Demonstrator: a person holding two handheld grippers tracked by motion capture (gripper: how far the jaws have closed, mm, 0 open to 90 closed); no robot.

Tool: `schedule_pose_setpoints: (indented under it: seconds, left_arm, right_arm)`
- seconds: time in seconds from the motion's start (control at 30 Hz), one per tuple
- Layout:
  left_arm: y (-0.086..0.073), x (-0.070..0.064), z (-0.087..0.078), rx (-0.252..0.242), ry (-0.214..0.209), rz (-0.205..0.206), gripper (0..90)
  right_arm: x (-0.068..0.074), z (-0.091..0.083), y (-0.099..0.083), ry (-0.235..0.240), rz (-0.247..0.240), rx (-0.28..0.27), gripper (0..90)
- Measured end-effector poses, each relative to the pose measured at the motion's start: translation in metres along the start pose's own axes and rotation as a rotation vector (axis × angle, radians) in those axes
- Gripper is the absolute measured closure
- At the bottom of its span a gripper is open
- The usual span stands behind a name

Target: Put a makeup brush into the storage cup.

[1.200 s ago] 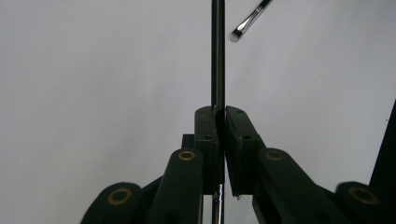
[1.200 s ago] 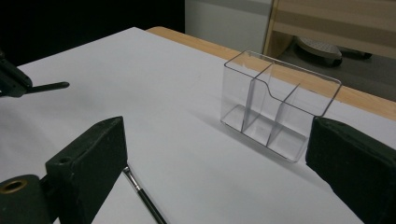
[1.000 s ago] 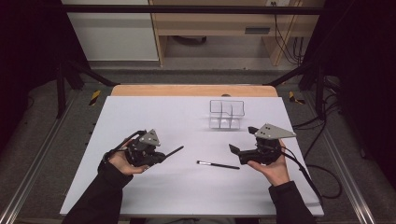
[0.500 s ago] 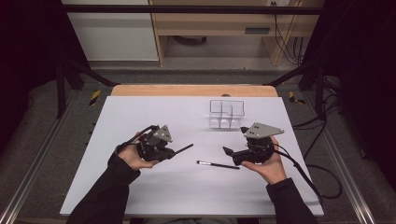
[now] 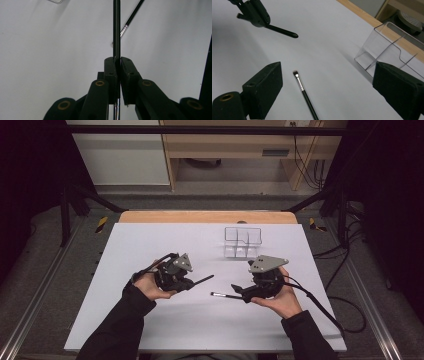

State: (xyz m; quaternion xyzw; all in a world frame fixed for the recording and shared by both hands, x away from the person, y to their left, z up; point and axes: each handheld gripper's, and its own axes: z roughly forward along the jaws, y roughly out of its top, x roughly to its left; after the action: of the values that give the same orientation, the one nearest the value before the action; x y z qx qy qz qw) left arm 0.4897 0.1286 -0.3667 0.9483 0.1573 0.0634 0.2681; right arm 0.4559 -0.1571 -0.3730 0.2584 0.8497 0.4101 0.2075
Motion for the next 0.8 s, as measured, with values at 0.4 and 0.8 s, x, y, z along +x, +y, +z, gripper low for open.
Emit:
schedule_pose_setpoints:
  seconds: [0.4, 0.8]
  left_arm:
    - [0.01, -0.003, 0.01, 0.041, -0.038, 0.035, 83.8]
    - [0.015, -0.012, 0.018, 0.03, -0.074, 0.053, 83.8]
  right_arm:
    - [0.011, 0.006, 0.003, 0.042, -0.066, 0.054, 10.7]
    - [0.024, 0.011, 0.004, 0.088, -0.162, 0.106, 13.6]
